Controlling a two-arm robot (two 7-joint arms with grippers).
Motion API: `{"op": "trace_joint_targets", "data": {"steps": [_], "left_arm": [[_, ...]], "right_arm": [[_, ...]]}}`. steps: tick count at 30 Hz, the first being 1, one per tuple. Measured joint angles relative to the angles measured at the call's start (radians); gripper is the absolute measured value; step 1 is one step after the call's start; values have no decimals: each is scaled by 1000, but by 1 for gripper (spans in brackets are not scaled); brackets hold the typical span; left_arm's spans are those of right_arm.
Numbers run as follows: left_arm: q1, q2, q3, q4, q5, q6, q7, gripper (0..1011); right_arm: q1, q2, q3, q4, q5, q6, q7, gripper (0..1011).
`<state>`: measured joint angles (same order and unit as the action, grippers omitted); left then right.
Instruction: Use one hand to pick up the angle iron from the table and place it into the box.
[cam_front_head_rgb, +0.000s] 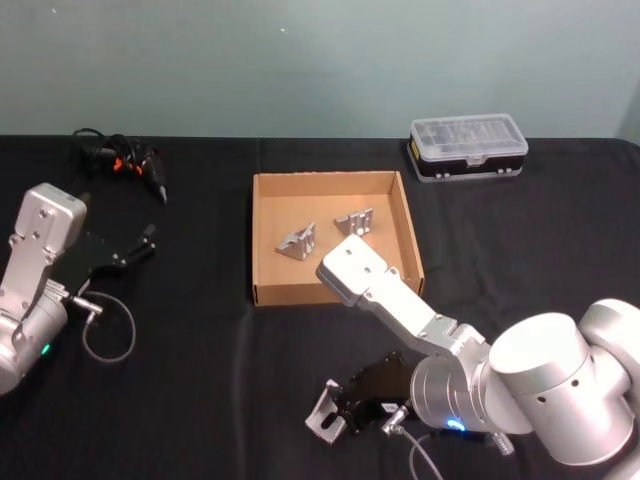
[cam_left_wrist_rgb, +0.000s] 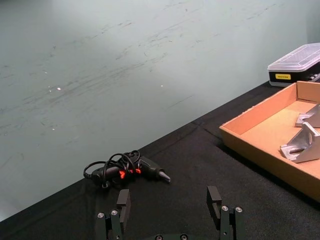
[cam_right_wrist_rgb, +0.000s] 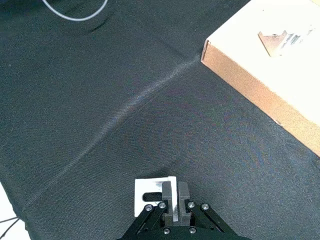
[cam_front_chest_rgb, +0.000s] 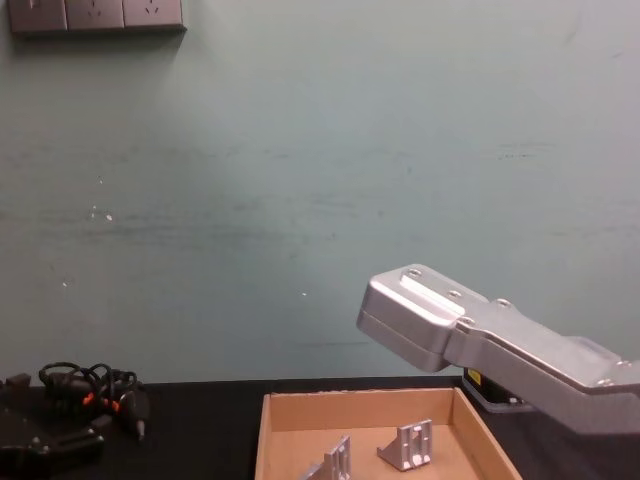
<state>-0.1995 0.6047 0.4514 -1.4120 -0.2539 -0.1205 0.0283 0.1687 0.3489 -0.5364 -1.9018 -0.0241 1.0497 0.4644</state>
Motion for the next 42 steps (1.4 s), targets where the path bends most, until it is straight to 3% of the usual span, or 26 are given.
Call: {"op": "trace_joint_targets", "data": {"steps": [2, 11, 21, 25, 28, 38, 42], "left_arm": [[0, 0, 0, 0, 0, 0, 0, 1005], [0, 0, 0, 0, 0, 0, 0, 1005], [0, 0, 0, 0, 0, 0, 0, 1004], [0, 0, 0, 0, 0, 0, 0, 1005], [0, 0, 0, 0, 0, 0, 0, 1005], [0, 0, 0, 0, 0, 0, 0, 1005], [0, 0, 0, 0, 0, 0, 0, 1005]], "right_arm": [[0, 0, 0, 0, 0, 0, 0, 59], [-1, 2, 3, -9, 0, -2, 9, 56], [22, -13, 53, -34, -12, -30, 32, 57], [36, -50, 93, -4, -11, -59, 25, 57], [51, -89, 122, 36, -15, -111, 1, 56], [126, -168, 153, 171, -56, -226, -56, 56], [162, -204, 168, 257, -83, -269, -95, 57]]}}
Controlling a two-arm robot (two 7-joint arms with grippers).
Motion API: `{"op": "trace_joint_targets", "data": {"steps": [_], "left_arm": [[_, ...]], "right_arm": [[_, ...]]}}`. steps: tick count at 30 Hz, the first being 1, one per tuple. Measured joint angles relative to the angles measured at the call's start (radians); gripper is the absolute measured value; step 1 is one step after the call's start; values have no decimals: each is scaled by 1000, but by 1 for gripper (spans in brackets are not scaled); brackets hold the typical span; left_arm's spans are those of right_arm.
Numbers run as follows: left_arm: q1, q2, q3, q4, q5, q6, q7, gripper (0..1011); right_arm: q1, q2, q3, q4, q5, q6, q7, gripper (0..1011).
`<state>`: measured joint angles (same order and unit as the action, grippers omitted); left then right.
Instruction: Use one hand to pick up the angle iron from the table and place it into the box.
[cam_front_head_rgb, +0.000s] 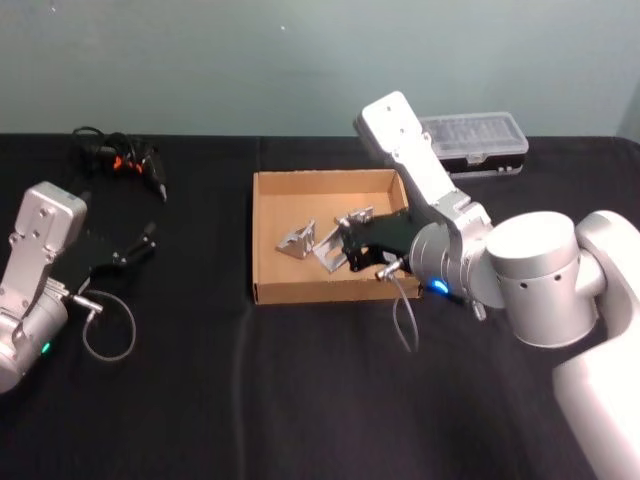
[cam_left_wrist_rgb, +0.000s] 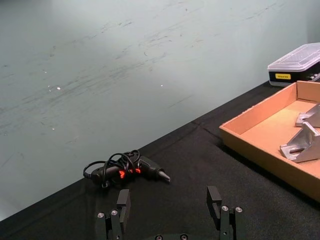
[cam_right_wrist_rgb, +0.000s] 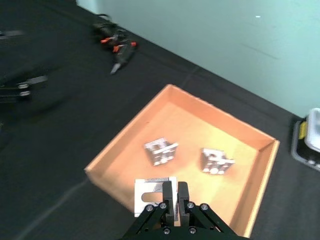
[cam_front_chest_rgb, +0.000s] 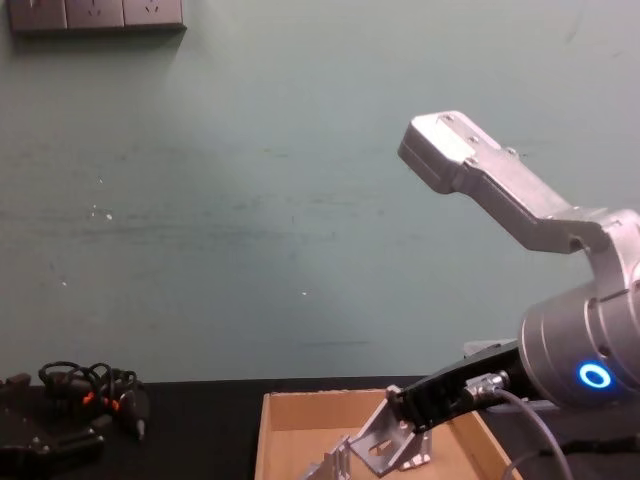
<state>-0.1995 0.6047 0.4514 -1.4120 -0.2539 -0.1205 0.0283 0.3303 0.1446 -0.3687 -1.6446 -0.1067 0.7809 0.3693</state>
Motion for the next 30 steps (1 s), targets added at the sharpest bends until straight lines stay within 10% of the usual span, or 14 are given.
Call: {"op": "trace_joint_targets", "data": {"steps": [14, 30], "left_arm": [[0, 0, 0, 0, 0, 0, 0, 1005], [0, 0, 0, 0, 0, 0, 0, 1005]], "right_arm": [[41, -34, -3, 161, -60, -166, -38, 57], [43, -37, -4, 165, -64, -167, -41, 225]]}}
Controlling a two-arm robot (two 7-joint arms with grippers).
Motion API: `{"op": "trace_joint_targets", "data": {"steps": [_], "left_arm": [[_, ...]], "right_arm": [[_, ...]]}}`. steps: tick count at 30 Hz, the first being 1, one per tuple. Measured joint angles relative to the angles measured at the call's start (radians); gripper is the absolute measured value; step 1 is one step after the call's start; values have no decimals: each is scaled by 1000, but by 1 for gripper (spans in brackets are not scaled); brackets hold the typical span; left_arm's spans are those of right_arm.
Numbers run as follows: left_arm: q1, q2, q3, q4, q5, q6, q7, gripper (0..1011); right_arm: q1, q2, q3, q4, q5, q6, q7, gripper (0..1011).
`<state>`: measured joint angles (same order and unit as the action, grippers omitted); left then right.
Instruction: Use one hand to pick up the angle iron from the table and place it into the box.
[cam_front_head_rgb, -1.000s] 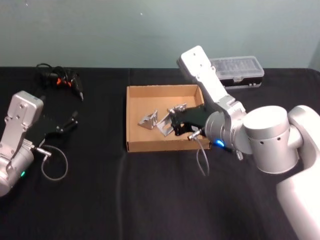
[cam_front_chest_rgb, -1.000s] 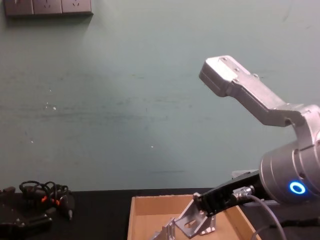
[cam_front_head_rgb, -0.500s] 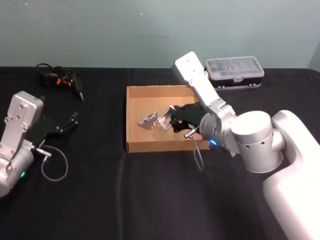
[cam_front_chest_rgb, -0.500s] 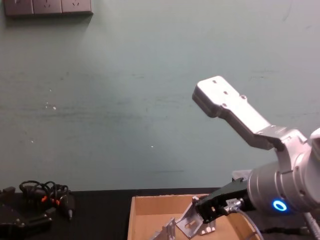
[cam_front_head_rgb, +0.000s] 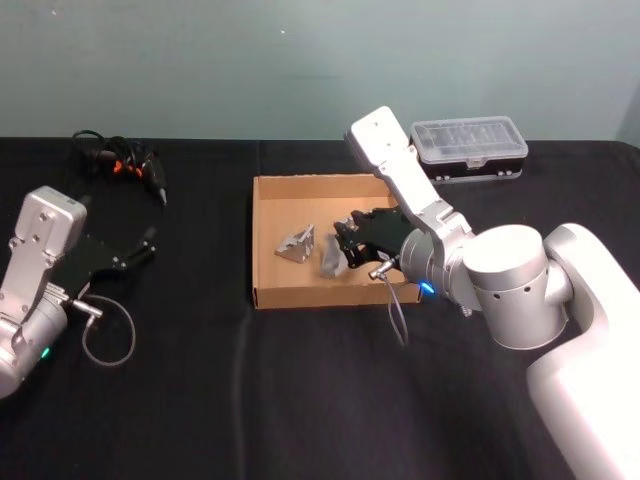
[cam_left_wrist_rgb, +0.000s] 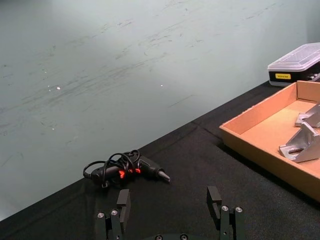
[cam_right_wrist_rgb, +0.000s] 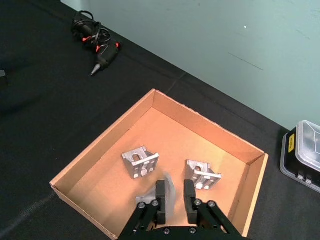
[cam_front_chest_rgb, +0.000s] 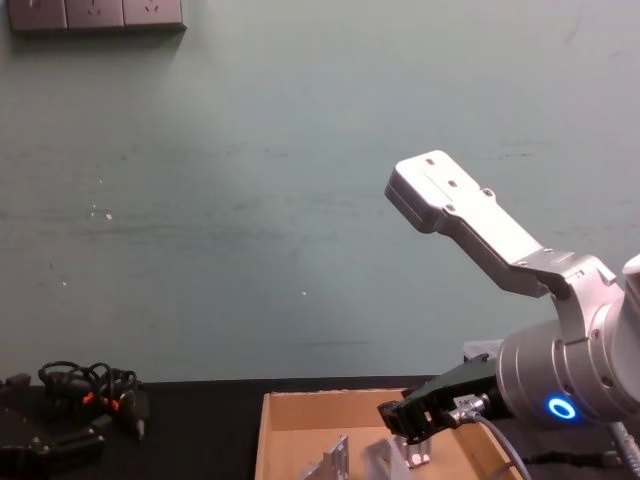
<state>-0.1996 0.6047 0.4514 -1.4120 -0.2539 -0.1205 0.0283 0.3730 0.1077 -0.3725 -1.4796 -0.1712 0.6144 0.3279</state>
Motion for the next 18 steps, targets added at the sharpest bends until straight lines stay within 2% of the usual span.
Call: {"op": "trace_joint_targets", "data": {"steps": [18], "left_arm": [[0, 0, 0, 0, 0, 0, 0, 1005]], "right_arm": [[-2, 1, 1, -5, 4, 4, 1, 805]]}}
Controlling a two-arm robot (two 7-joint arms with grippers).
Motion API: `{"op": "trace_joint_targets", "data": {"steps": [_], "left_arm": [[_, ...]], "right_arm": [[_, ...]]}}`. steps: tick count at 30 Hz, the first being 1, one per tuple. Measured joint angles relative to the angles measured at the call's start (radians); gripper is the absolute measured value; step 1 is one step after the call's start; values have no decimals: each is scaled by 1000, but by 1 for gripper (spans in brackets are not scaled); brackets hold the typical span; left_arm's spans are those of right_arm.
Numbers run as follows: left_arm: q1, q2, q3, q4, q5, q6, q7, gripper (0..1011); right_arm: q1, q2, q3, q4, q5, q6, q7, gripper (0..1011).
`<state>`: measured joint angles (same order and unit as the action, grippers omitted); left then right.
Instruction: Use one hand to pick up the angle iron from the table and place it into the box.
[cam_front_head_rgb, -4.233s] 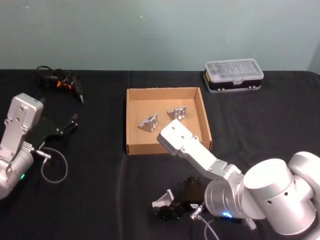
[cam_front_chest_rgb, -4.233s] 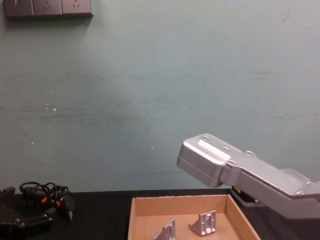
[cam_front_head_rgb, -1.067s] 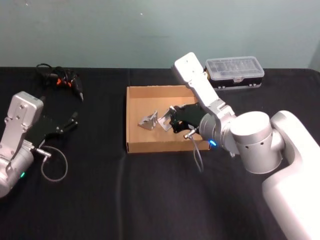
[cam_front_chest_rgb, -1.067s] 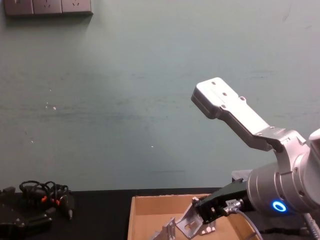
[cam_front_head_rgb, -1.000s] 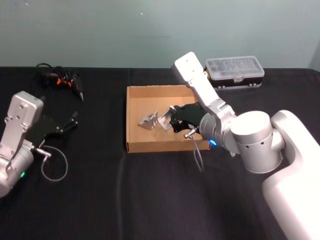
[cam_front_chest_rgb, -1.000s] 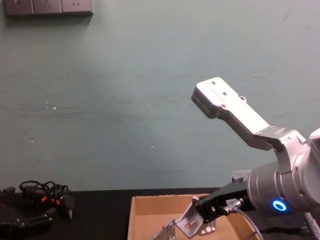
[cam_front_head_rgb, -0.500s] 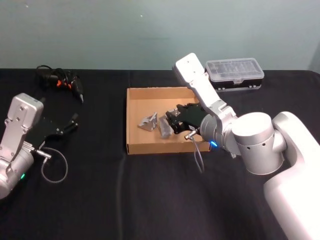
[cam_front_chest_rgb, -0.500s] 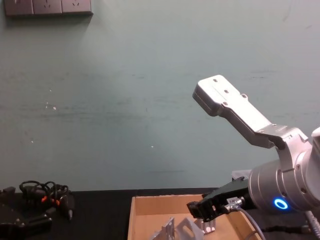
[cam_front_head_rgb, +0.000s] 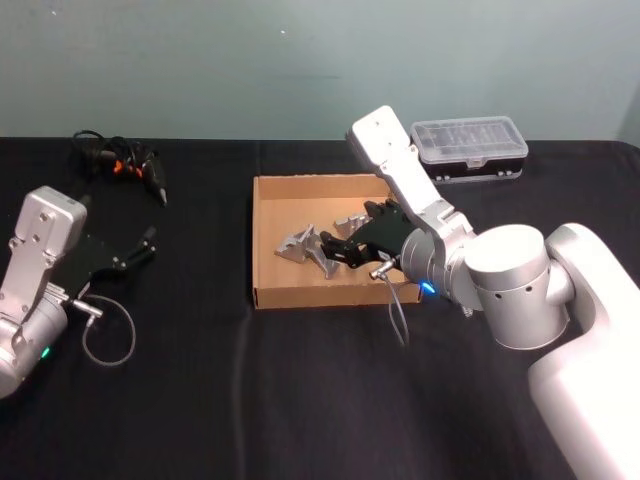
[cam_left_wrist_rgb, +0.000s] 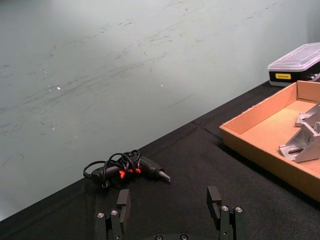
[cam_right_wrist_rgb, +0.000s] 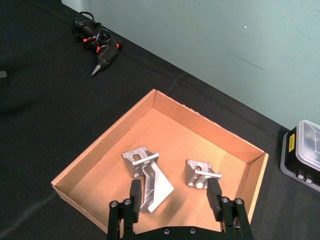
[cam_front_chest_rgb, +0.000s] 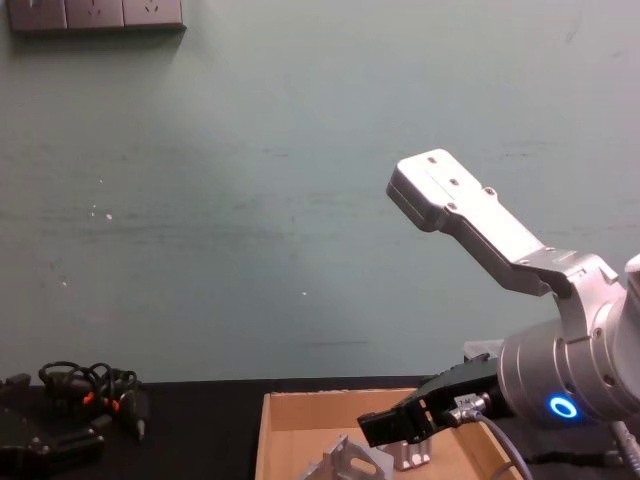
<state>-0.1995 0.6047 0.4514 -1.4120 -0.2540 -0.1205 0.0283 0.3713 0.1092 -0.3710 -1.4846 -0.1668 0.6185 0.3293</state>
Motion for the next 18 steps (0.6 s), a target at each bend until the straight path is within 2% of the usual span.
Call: {"op": "trace_joint_targets", "data": {"steps": [1, 5, 9, 12, 14, 17, 18], "left_arm": [[0, 0, 0, 0, 0, 0, 0, 1004], [0, 0, 0, 0, 0, 0, 0, 1005], [0, 0, 0, 0, 0, 0, 0, 1005], [0, 0, 0, 0, 0, 0, 0, 1005], [0, 0, 0, 0, 0, 0, 0, 1005], [0, 0, 0, 0, 0, 0, 0, 1005], [0, 0, 0, 0, 0, 0, 0, 1005]], "right_arm": [[0, 0, 0, 0, 0, 0, 0, 805], [-11, 8, 2, -18, 0, 0, 13, 926], [-46, 24, 12, -65, -1, -14, 22, 1004], [-97, 44, 27, -118, -1, -66, 17, 1004], [-141, 58, 42, -159, 3, -121, 7, 1004], [-203, 81, 66, -208, 25, -195, 3, 1004], [-233, 94, 78, -230, 39, -235, 3, 1004]]}}
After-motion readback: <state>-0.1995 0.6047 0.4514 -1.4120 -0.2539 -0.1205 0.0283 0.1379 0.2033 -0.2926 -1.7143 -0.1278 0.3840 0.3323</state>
